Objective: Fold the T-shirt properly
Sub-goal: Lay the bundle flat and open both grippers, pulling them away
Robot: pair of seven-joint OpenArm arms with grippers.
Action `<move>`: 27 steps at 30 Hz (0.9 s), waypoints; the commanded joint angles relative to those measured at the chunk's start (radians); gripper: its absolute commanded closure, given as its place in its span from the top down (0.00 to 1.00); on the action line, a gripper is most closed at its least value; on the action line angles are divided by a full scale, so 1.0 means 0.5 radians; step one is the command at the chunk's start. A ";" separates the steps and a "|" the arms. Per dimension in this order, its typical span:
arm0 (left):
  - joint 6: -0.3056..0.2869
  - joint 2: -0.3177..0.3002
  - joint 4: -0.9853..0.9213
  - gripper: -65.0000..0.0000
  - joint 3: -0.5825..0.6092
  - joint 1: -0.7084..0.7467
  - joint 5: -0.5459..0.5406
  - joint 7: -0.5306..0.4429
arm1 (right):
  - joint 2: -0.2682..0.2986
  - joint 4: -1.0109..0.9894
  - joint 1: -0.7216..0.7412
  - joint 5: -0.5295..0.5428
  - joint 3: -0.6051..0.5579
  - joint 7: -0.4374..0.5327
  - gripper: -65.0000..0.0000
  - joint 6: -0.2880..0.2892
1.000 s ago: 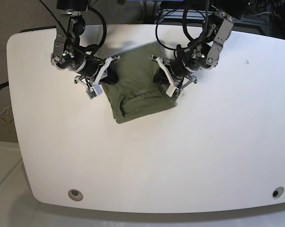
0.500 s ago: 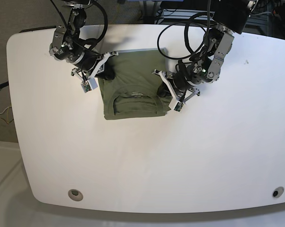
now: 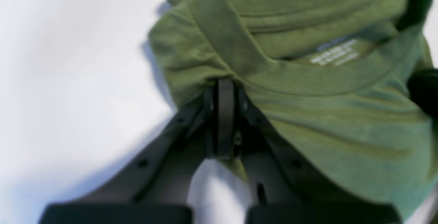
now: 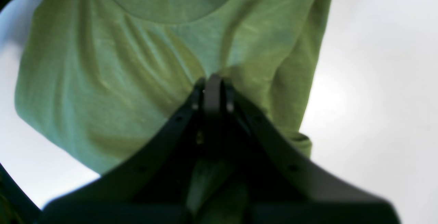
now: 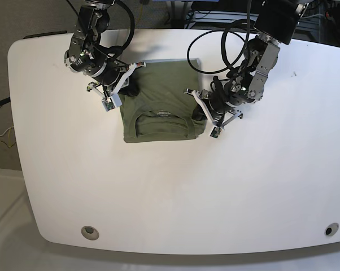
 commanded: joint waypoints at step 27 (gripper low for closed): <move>0.022 -0.019 0.680 0.00 -0.240 0.292 0.020 -0.006 | 0.014 0.569 0.077 -0.175 -0.192 -0.449 0.00 -0.037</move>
